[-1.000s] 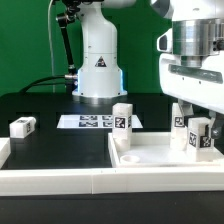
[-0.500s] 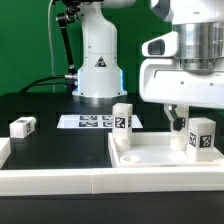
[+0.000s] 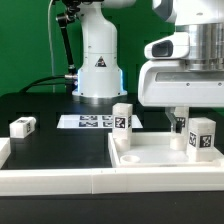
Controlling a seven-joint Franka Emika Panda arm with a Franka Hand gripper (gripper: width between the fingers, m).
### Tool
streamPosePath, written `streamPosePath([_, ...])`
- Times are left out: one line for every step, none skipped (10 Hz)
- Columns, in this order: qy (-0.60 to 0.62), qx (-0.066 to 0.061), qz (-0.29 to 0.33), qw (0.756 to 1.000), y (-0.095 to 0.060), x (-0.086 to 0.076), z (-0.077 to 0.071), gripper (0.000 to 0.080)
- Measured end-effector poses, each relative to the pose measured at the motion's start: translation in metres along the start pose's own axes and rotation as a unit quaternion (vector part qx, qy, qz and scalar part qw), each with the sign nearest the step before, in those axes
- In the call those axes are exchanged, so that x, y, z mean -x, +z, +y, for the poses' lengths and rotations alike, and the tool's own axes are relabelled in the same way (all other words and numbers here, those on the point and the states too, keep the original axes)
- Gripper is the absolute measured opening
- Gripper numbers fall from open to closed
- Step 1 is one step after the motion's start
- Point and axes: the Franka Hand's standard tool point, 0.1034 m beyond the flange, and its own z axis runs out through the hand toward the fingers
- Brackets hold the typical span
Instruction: Assemble square table
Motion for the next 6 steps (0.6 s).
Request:
streamPosePath([-0.019, 0.0, 0.0, 1.0, 0.0, 0.0, 0.0, 0.0649])
streamPosePath([-0.064, 0.001, 0.001, 0.998, -0.001, -0.002, 0.001, 0.0649])
streamPosePath([-0.095, 0.002, 0.002, 0.996, -0.002, -0.003, 0.001, 0.0649])
streamPosePath([-0.114, 0.002, 0.004, 0.993, -0.003, -0.005, 0.002, 0.0649])
streamPosePath([-0.163, 0.002, 0.003, 0.987, -0.007, -0.01, 0.005, 0.0649])
streamPosePath([-0.167, 0.002, 0.004, 0.986, -0.008, -0.013, 0.006, 0.0649])
